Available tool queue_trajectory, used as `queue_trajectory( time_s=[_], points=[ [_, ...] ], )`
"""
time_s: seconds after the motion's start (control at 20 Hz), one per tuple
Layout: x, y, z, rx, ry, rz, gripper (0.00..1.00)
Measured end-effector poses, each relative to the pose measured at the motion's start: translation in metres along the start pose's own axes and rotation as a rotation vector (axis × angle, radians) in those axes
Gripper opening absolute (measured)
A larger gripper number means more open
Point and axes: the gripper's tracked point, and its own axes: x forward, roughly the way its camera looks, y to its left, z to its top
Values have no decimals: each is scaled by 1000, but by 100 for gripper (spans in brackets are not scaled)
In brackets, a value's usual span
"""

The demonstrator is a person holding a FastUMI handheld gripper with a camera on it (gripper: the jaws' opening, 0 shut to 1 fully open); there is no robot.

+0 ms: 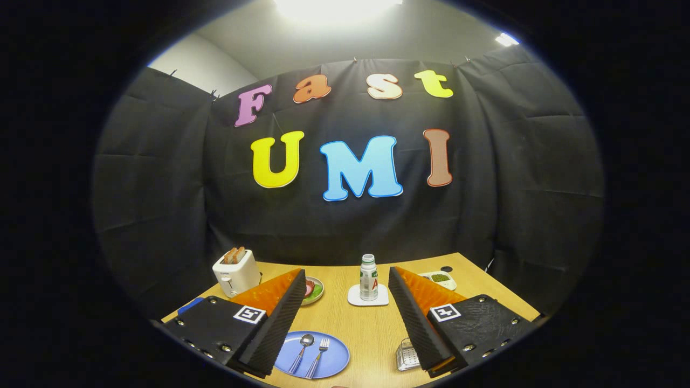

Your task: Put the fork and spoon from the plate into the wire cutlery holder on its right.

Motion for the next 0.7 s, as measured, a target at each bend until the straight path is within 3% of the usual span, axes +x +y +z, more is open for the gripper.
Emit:
queue_trajectory(
  time_s=[0.45, 0.7],
  points=[
    [13, 16, -58, -5, 142, 20, 95],
    [19, 31, -111, -5, 305, 50, 95]
  ],
)
